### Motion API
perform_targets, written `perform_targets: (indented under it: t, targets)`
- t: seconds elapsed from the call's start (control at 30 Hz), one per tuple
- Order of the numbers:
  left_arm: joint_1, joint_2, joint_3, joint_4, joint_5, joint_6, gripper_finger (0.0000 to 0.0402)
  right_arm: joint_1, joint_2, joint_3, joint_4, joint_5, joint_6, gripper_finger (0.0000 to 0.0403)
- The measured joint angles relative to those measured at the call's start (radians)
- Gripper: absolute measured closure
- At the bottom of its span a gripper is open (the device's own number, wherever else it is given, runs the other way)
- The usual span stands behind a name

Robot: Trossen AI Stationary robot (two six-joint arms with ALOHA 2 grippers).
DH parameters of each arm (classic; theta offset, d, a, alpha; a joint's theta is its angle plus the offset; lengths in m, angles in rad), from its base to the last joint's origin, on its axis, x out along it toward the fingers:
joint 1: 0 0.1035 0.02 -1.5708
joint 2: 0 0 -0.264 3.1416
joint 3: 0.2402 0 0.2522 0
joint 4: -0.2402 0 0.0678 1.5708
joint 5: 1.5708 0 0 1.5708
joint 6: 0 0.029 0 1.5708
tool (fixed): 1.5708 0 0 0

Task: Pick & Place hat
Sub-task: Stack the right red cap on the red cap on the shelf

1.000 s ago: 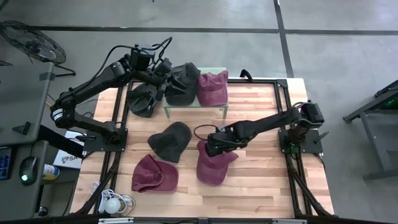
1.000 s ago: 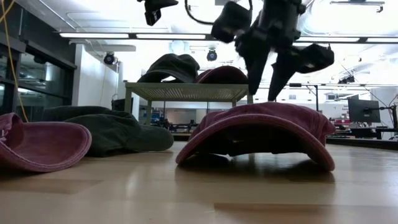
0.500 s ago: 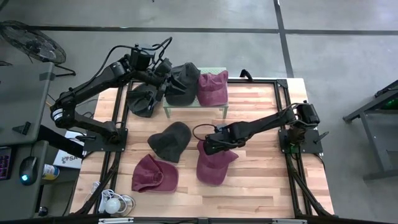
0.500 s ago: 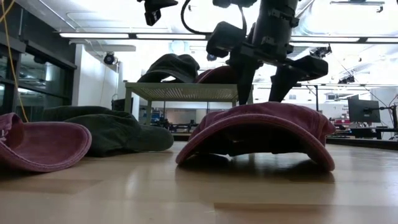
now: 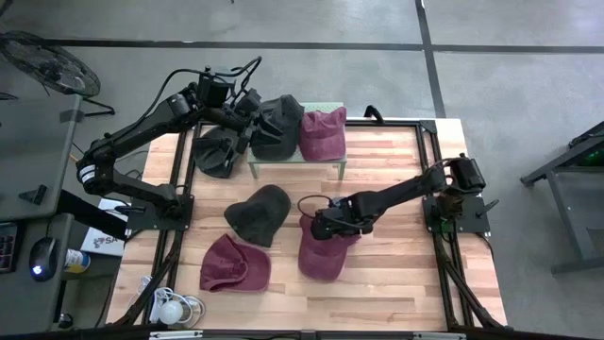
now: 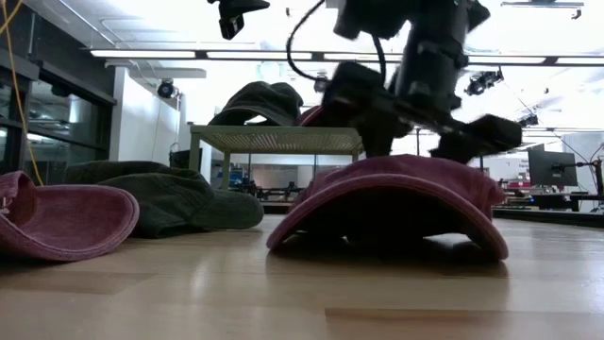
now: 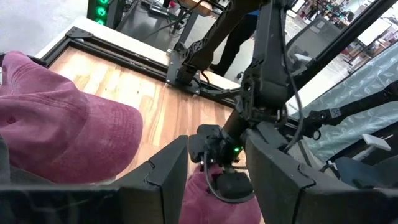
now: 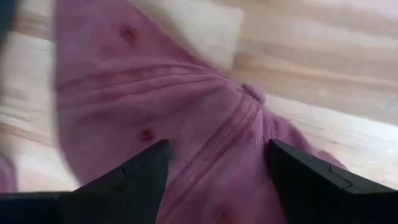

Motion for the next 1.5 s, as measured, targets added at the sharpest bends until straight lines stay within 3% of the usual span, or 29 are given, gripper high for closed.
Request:
perform_targets:
  t: [0.27,0.4,0.97,1.27,1.5]
  targets:
    - [0.0,0.0,0.0,0.0,-0.009,0.0,0.0241,-0.001,0.0,-0.097,0.064,-0.025,0.037,0.0141]
    - [0.0,0.0,0.0,0.0,-0.011,0.0,0.0241,-0.001,-0.003,-0.121,0.088,-0.024,0.037,0.0165]
    - [0.0,0.0,0.0,0.001,-0.036,0.0,0.0241,-0.014,0.0,-0.126,0.087,0.051,-0.112,0.0395]
    - [0.0,0.0,0.0,0.0,-0.037,0.0,0.0241,-0.019,-0.014,-0.117,0.083,0.038,-0.158,0.0401]
    - [0.0,0.0,0.0,0.0,-0.037,-0.003,0.0241,-0.018,-0.104,-0.081,0.052,0.09,-0.186,0.0402]
